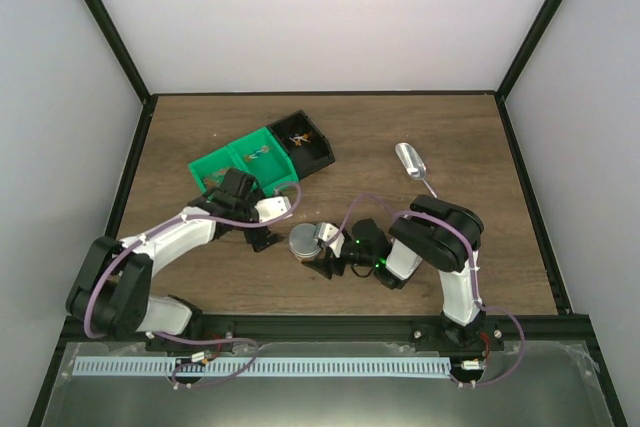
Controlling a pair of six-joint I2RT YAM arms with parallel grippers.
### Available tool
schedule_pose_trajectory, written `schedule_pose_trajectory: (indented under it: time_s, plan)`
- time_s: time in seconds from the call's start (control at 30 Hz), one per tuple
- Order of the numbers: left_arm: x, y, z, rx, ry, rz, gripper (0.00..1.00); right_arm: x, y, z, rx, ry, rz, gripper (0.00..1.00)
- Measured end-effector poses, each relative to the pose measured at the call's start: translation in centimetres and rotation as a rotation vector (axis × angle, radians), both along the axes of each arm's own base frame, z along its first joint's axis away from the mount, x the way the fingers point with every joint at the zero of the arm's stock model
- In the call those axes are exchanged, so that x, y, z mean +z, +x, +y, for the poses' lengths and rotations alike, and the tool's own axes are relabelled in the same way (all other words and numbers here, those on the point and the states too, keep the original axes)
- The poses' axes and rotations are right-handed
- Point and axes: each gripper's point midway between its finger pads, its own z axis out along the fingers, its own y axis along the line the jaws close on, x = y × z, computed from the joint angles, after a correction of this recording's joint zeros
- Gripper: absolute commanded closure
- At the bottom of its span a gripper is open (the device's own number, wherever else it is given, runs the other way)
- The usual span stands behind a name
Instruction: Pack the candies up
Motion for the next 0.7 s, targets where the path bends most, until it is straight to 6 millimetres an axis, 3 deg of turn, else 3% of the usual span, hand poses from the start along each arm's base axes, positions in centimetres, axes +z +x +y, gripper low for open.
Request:
schedule_pose_trajectory:
  time_s: [0.07, 0.27, 0.47, 0.57, 0.7]
  plan:
    - [0.4, -0.4, -0.2, -0.040, -0.011, -0.007, 0.00, 0.0, 0.0, 0.0, 0.000, 0.000, 0.000, 0.55]
    - [2.8, -4.5, -2.9, -0.214, -0.093, 0.018, 0.00, 0.0, 0.0, 0.0, -0.002, 0.000, 0.001, 0.55]
    - [2.9, -7.1, -6.0, -0.249, -0.144, 0.053, 0.00, 0.0, 0.1, 0.0, -0.005, 0.000, 0.002, 0.55]
    - [2.6, -7.7, -6.8, -0.243, -0.146, 0.036, 0.00, 0.0, 0.1, 0.0, -0.005, 0.000, 0.002, 0.55]
    - [2.7, -6.7, -7.0, -0.206, -0.133, -0.020, 0.01, 0.0, 0.1, 0.0, -0.004, 0.000, 0.002, 0.55]
